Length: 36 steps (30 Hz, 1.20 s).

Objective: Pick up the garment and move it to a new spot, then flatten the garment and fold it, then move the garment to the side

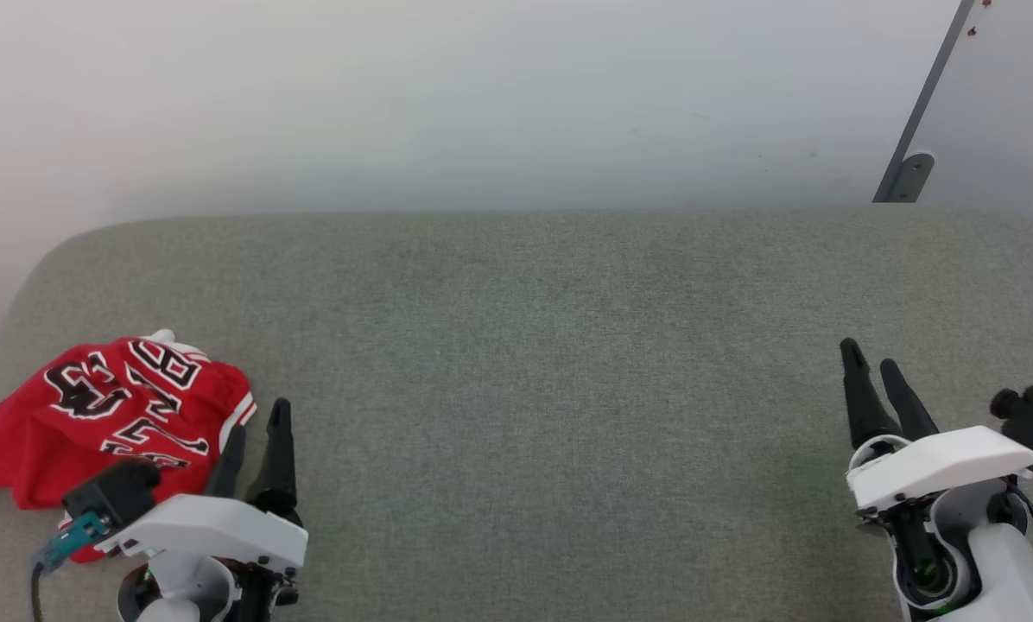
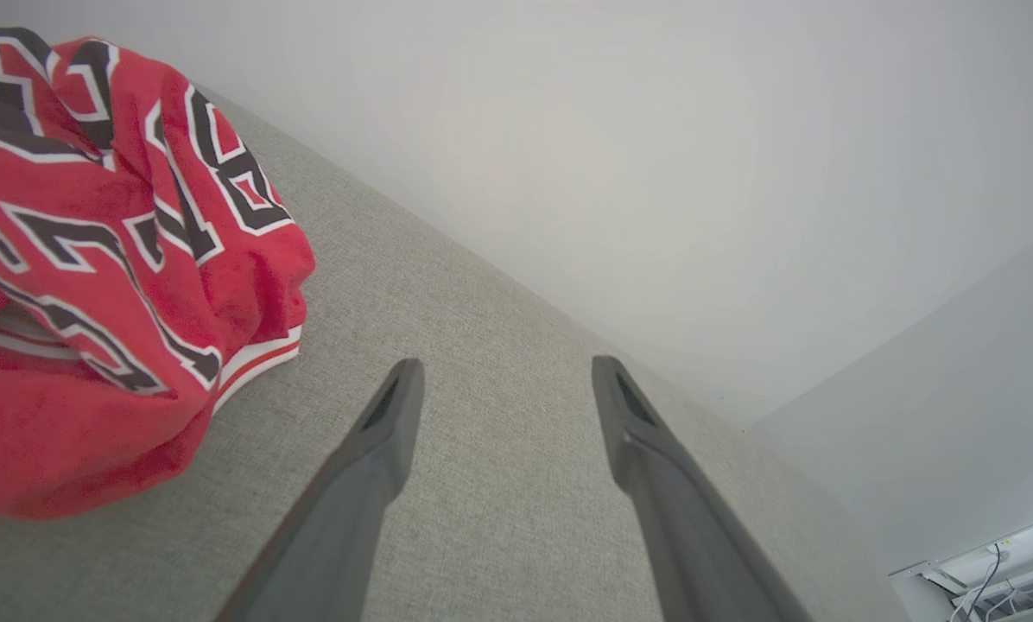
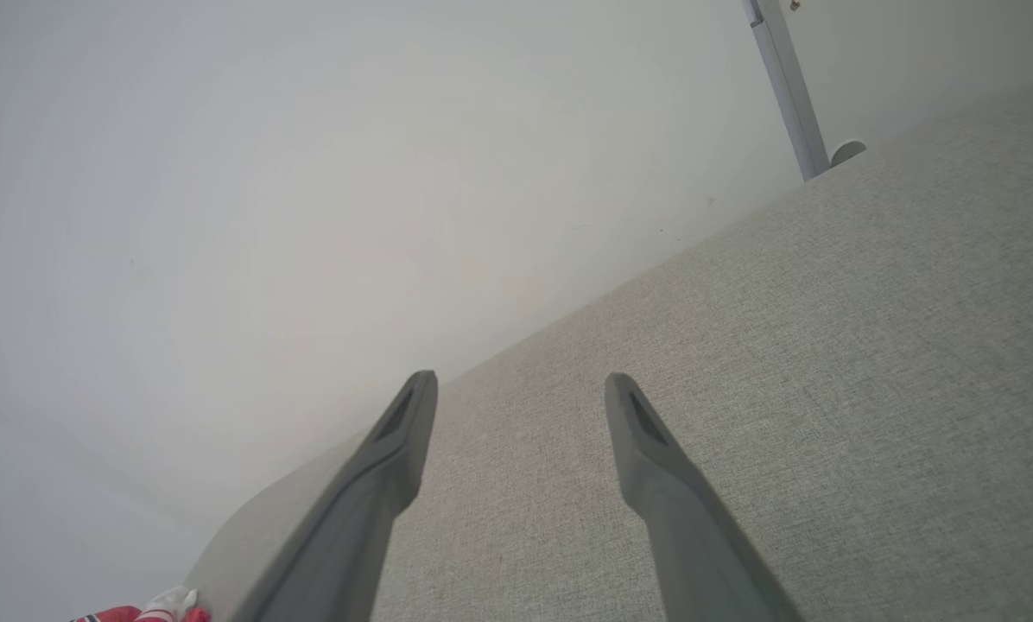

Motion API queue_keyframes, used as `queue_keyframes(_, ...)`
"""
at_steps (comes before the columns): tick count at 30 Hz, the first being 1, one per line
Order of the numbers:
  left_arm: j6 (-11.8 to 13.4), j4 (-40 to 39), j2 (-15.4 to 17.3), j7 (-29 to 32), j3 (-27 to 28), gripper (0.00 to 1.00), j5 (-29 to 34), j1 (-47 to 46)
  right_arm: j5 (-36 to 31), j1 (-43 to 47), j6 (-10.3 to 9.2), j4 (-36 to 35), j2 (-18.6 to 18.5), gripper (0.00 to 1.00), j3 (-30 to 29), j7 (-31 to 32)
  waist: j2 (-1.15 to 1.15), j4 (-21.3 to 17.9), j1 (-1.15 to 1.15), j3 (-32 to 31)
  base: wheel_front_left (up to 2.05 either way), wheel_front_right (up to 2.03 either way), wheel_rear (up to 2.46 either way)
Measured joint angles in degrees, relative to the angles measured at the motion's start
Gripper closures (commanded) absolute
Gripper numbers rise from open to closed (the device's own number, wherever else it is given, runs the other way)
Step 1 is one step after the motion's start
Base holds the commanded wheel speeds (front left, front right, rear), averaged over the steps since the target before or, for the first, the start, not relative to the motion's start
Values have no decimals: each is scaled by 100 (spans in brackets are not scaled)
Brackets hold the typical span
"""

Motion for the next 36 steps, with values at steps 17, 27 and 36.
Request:
queue_keyframes(17,123,-143,249,-289,-213,0,1154,-82,-1466,-325,0,303,-44,0,199,-299,0,-16,0,-6,0,0,0)
queue_keyframes(27,132,-81,305,-454,-265,0,1681,-97,-2061,-438,0,423,-96,0,201,-458,0,-14,0,-40,0,0,0)
queue_keyframes(36,63,56,302,-581,-212,0,2076,-136,-2632,-520,0,530,-114,0,155,-588,0,-14,0,-38,0,0,0)
